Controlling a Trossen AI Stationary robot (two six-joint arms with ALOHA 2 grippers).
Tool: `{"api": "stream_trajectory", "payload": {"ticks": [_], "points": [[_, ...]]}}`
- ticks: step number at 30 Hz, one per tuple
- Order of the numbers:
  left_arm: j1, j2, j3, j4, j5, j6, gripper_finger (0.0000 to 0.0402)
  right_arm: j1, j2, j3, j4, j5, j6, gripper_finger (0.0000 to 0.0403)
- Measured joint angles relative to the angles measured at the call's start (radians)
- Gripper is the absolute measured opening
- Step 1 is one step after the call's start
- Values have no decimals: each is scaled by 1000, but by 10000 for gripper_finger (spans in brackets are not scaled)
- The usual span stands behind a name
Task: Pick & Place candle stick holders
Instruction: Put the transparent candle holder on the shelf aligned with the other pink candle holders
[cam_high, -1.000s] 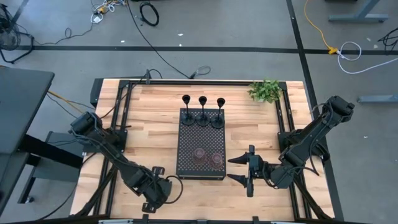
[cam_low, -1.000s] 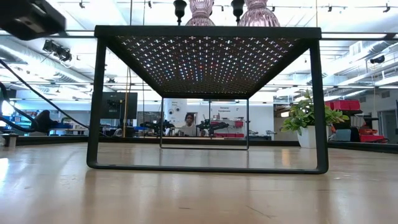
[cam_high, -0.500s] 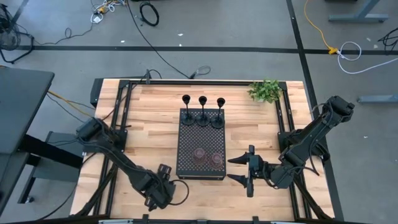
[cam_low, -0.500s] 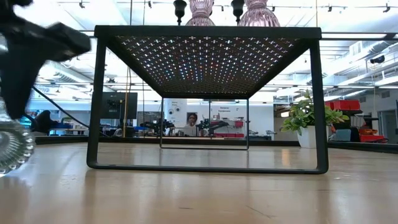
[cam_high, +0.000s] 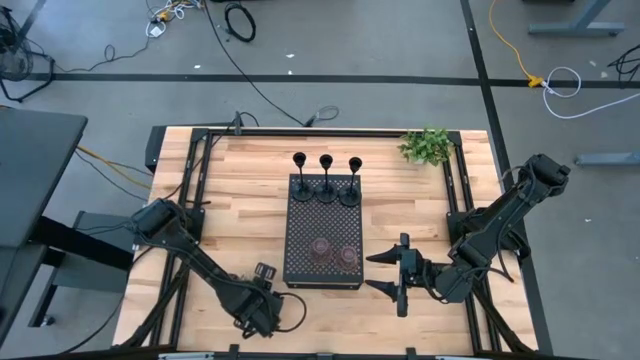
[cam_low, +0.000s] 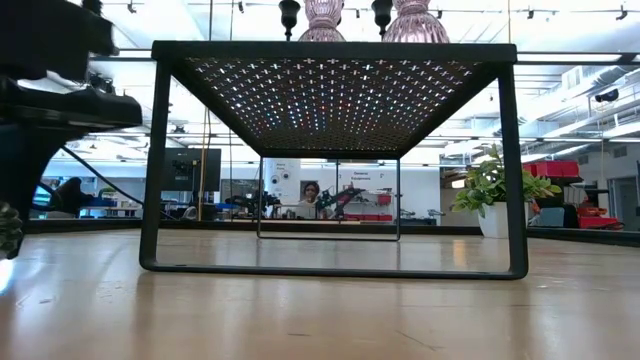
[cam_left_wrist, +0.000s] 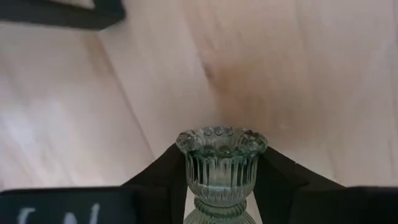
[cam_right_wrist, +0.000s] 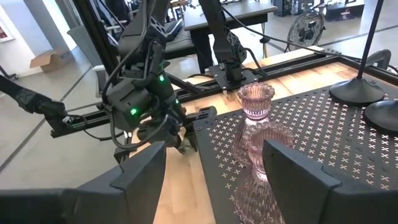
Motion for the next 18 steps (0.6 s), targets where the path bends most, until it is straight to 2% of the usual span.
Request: {"api": "stream_trajectory", "payload": {"ticks": [10,15,18], "points": [[-10,-5,14,-55,18,-105,138,0,0,0,1,-1,0,263],[-38,-10,73,-104,16,-131,138,0,0,0,1,-1,0,263],[-67,-30,122,-114,-21,-140,138,0,0,0,1,-1,0,263]]}}
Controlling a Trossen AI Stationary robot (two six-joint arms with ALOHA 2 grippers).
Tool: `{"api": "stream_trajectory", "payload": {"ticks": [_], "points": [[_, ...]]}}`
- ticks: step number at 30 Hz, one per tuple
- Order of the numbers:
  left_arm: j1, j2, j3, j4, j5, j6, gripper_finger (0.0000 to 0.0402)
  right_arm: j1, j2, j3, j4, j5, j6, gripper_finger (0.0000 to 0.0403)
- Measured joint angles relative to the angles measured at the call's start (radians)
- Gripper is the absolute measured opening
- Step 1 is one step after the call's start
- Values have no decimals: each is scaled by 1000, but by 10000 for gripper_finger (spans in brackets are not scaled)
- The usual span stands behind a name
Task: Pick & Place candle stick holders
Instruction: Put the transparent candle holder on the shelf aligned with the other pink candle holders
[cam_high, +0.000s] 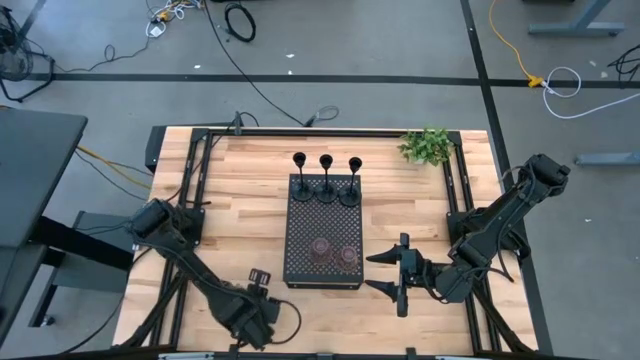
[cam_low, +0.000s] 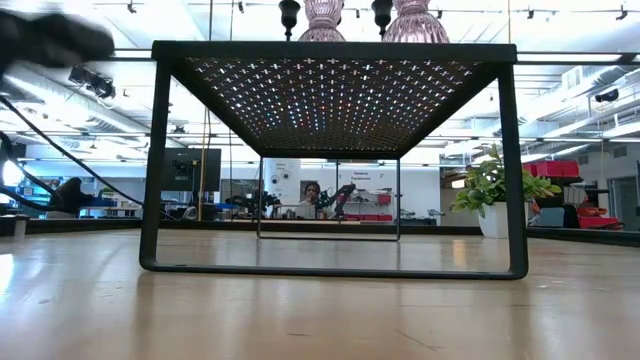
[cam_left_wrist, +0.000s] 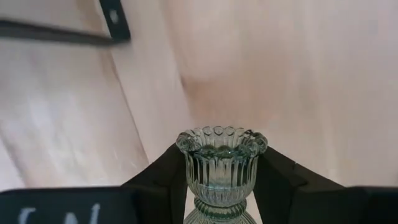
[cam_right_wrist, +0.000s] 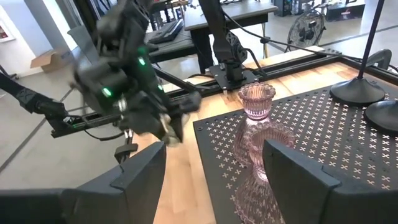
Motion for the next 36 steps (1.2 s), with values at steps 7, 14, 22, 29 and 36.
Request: {"api": "stream_trajectory", "payload": {"ticks": [7,14,22,29,36], "points": [[-70,-127,63,-7,-181,-42,138,0,0,0,0,0,0,263],[-131,-290,62,63,-465,-12,138,0,0,0,0,0,0,263],[-168,-406,48,146,-672,87,138,0,0,0,0,0,0,263],[-186,-430,47,140,-773,95,138,0,0,0,0,0,0,263],[-203,-432,47,30,-815,-15,138,0,0,0,0,-1,0,263]]}}
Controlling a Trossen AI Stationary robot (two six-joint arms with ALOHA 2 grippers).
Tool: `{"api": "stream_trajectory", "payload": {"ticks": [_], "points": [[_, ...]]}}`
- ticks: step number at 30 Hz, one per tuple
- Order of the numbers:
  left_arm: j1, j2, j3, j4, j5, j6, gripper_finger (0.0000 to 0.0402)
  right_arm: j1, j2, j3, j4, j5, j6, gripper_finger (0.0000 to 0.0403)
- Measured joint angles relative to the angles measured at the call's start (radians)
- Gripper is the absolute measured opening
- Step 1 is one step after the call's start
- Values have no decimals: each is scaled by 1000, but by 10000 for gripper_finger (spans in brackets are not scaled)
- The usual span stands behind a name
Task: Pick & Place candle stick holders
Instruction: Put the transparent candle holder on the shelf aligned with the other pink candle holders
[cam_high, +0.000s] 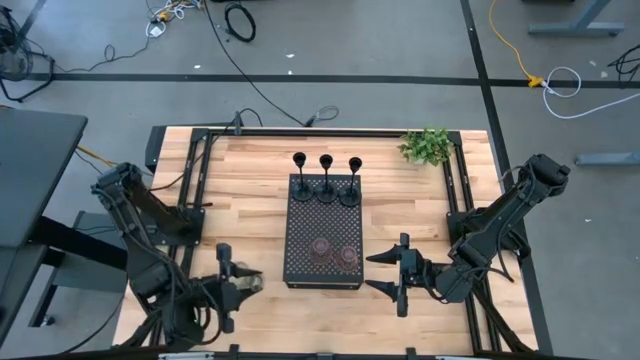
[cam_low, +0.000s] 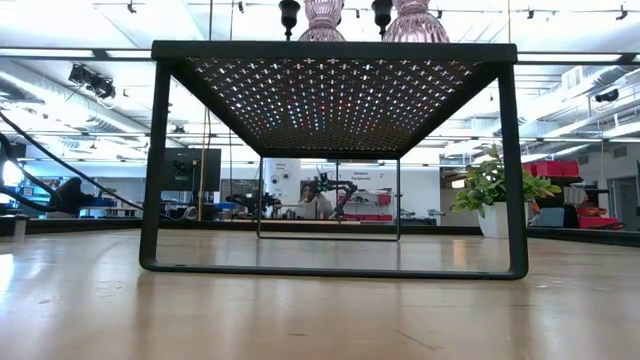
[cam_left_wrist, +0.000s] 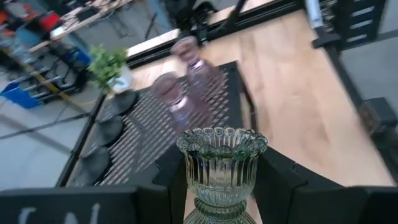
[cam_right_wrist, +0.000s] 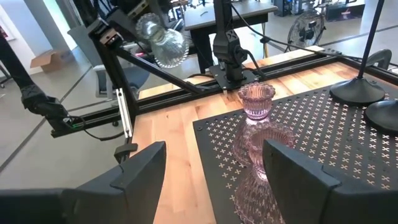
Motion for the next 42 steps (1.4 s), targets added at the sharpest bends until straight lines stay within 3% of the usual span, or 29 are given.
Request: {"api": "stream_trajectory", "payload": {"ticks": [9,19,22,29,42], "points": [[-108,-4,0,-170,-186,-224,138,0,0,0,0,0,0,263],[-264,-17,-73,-468,-388,-709,138,0,0,0,0,1,0,263],[-274,-26,-153,-466,-458,-813,138,0,0,0,0,1,0,263],[-232,-25,-307,-385,-499,-937,138,-8,0,0,0,2,0,263],[-210,-25,-413,-273,-527,-997,138,-14,0,0,0,1,0,263]]}}
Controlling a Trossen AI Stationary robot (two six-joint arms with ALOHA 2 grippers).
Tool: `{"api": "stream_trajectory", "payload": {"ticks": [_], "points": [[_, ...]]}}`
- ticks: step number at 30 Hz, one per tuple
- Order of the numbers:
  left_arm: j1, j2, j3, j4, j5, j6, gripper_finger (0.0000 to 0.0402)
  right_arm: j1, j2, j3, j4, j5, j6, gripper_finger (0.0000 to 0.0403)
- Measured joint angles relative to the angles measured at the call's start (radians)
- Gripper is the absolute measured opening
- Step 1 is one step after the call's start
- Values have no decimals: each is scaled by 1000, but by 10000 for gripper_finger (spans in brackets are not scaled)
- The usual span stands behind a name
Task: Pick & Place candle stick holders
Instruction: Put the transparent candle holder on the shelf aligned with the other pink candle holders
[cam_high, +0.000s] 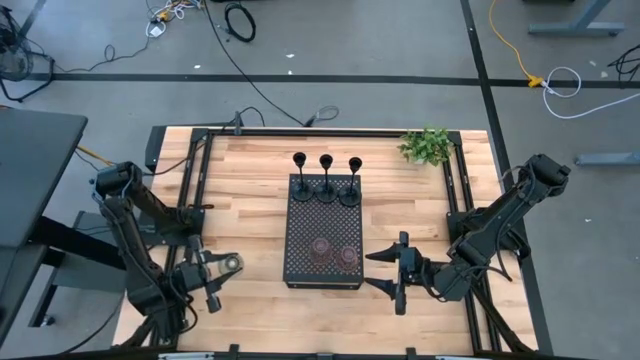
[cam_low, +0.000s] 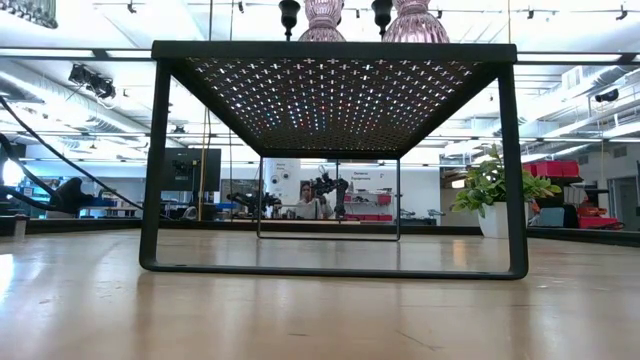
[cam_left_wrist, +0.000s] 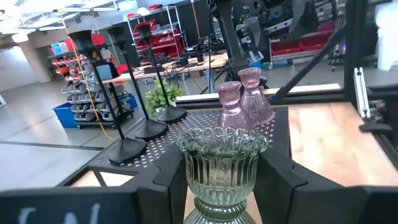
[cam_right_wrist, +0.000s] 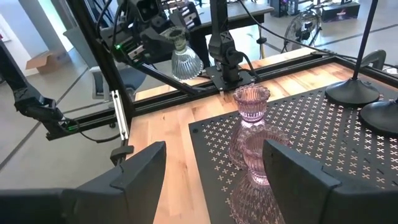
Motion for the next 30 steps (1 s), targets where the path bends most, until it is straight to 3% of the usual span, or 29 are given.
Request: {"api": "stream_trajectory", "payload": {"ticks": [14,30], "points": [[-8,0,-105,185,-18,-23,138,-3,0,0,0,2,-5,263],[-15,1,-106,246,-16,27,138,-19,0,0,0,-17,-18,263]]}}
